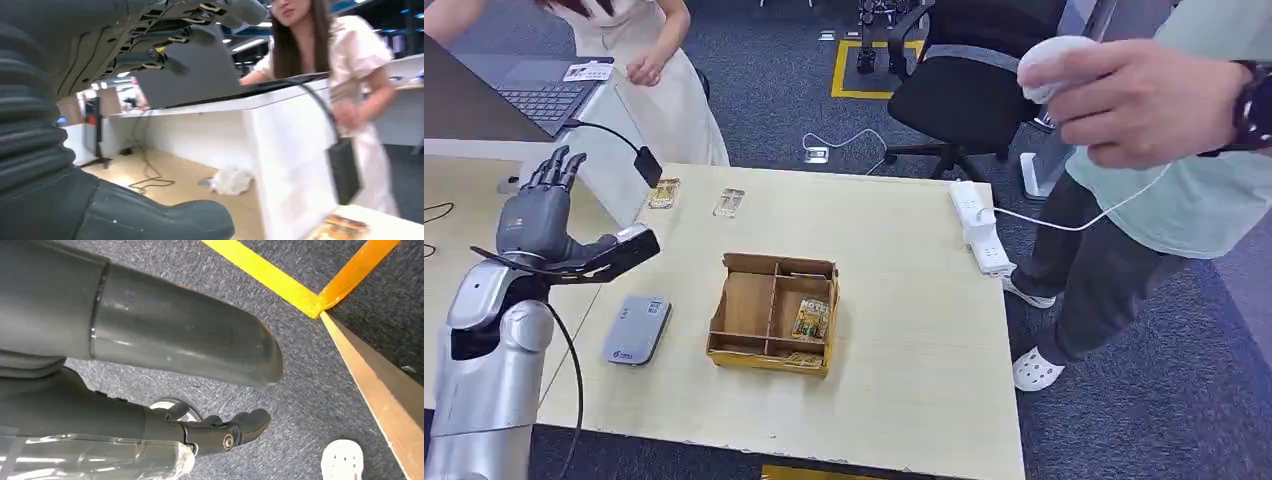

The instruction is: Pass the card to the sensor for recognition and then transmit it.

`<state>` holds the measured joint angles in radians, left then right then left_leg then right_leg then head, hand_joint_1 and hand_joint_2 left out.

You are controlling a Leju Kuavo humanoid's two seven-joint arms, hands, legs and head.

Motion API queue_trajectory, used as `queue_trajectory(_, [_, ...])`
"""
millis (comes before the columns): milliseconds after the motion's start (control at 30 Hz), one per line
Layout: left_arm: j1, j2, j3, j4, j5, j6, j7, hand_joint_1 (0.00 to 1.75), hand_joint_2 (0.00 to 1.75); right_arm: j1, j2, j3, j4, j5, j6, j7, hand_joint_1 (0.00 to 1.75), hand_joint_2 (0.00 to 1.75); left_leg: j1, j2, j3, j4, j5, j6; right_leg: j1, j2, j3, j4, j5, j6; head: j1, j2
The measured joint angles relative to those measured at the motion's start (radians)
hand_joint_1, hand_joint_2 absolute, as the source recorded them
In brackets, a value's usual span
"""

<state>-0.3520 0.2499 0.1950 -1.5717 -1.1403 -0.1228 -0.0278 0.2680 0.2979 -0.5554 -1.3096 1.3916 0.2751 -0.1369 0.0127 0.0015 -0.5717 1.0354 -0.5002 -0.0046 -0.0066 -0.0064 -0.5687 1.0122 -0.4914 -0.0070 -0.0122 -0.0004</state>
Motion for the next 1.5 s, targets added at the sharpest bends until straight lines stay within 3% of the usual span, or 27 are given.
queue_trajectory(267, [0.047, -0.019, 0.08, -0.008, -0.08, -0.002, 0.028, 0.0, 1.75, 0.001, 0.0, 0.004, -0.013, -0.022, 0.008, 0.018, 0.0, 0.0, 0.0, 0.0, 0.0, 0.0, 0.0, 0.0, 0.0, 0.0, 0.0, 0.0, 0.0, 0.0, 0.0, 0.0])
queue_trajectory(300, [0.058, -0.019, 0.093, -0.008, -0.052, -0.008, -0.001, 0.0, 1.75, 0.001, 0.0, 0.004, -0.014, -0.026, 0.006, 0.018, 0.0, 0.0, 0.0, 0.0, 0.0, 0.0, 0.0, 0.0, 0.0, 0.001, 0.0, 0.0, 0.0, 0.0, 0.0, 0.0])
queue_trajectory(400, [0.156, 0.005, 0.097, -0.055, 0.148, -0.02, -0.215, 0.0, 1.75, 0.002, 0.0, -0.005, -0.013, -0.002, -0.013, -0.012, 0.0, 0.0, 0.0, 0.004, 0.001, -0.001, -0.001, -0.001, 0.0, 0.005, -0.001, 0.0, 0.0, 0.0, 0.0, 0.0])
queue_trajectory(433, [0.192, 0.018, 0.091, -0.079, 0.196, -0.027, -0.259, 0.0, 1.75, 0.003, 0.0, -0.011, -0.01, 0.012, -0.016, -0.027, 0.0, 0.0, 0.0, 0.005, 0.0, -0.001, -0.001, -0.001, 0.0, 0.006, -0.002, 0.0, 0.0, 0.0, 0.0, 0.0])
queue_trajectory(533, [0.263, 0.061, 0.047, -0.146, 0.266, -0.061, -0.28, 0.0, 1.75, 0.005, 0.0, -0.036, -0.001, 0.041, -0.024, -0.053, 0.0, 0.0, 0.0, 0.004, 0.0, -0.001, -0.001, -0.001, 0.0, 0.005, -0.003, -0.001, -0.001, 0.0, 0.0, 0.0])
queue_trajectory(633, [0.28, 0.123, -0.05, -0.201, 0.306, -0.143, -0.271, 0.0, 1.75, 0.006, 0.0, -0.055, 0.003, 0.066, -0.024, -0.069, 0.0, 0.0, 0.0, 0.002, -0.001, -0.001, -0.001, -0.001, 0.0, 0.002, -0.002, -0.001, -0.002, 0.0, 0.0, 0.0])
queue_trajectory(667, [0.278, 0.154, -0.115, -0.222, 0.315, -0.161, -0.255, 0.0, 1.75, 0.004, 0.0, -0.062, 0.003, 0.073, -0.023, -0.075, 0.0, 0.0, 0.0, 0.002, -0.001, -0.001, -0.001, -0.001, 0.0, 0.001, -0.002, -0.001, -0.001, 0.0, 0.0, 0.0])
queue_trajectory(833, [0.226, 0.241, -0.346, -0.277, 0.309, -0.171, -0.229, 0.0, 1.75, 0.003, 0.0, -0.08, 0.004, 0.086, -0.012, -0.081, 0.0, 0.0, 0.0, 0.002, 0.0, -0.001, 0.0, -0.001, 0.0, 0.001, -0.001, -0.001, 0.0, -0.001, 0.0, 0.0])
queue_trajectory(967, [0.166, 0.258, -0.529, -0.306, 0.294, -0.163, -0.188, 0.0, 1.75, 0.002, 0.0, -0.08, 0.004, 0.089, -0.007, -0.079, 0.0, 0.0, 0.0, 0.002, 0.0, -0.001, -0.001, -0.001, 0.0, 0.001, 0.0, 0.0, 0.0, -0.001, 0.0, 0.0])
queue_trajectory(1067, [0.136, 0.267, -0.601, -0.318, 0.272, -0.135, -0.181, 0.0, 1.75, 0.003, 0.0, -0.08, 0.004, 0.089, -0.006, -0.076, 0.0, 0.0, 0.0, 0.002, 0.001, 0.0, -0.001, -0.001, 0.0, 0.002, -0.001, -0.001, 0.0, -0.001, 0.0, 0.0])
queue_trajectory(1167, [0.113, 0.258, -0.674, -0.333, 0.18, -0.097, -0.15, 0.0, 1.75, 0.003, 0.0, -0.079, 0.004, 0.083, -0.006, -0.06, 0.0, 0.0, 0.0, 0.001, 0.0, -0.001, -0.001, -0.001, 0.0, 0.001, 0.0, -0.001, 0.0, -0.001, 0.0, 0.0])
queue_trajectory(1300, [0.099, 0.237, -0.76, -0.344, 0.111, -0.085, -0.126, 0.0, 1.75, 0.002, 0.0, -0.072, 0.003, 0.07, -0.006, -0.045, 0.0, 0.0, 0.0, 0.002, 0.0, -0.001, -0.001, -0.001, 0.0, 0.001, 0.0, -0.001, 0.0, -0.001, 0.0, 0.0])
queue_trajectory(1500, [0.092, 0.229, -0.805, -0.349, 0.103, -0.079, -0.12, 0.0, 1.75, 0.002, 0.0, -0.07, 0.002, 0.065, -0.003, -0.04, 0.0, 0.0, 0.0, 0.002, 0.001, -0.001, -0.001, -0.001, 0.0, 0.001, 0.0, -0.001, 0.0, -0.001, 0.0, 0.0])
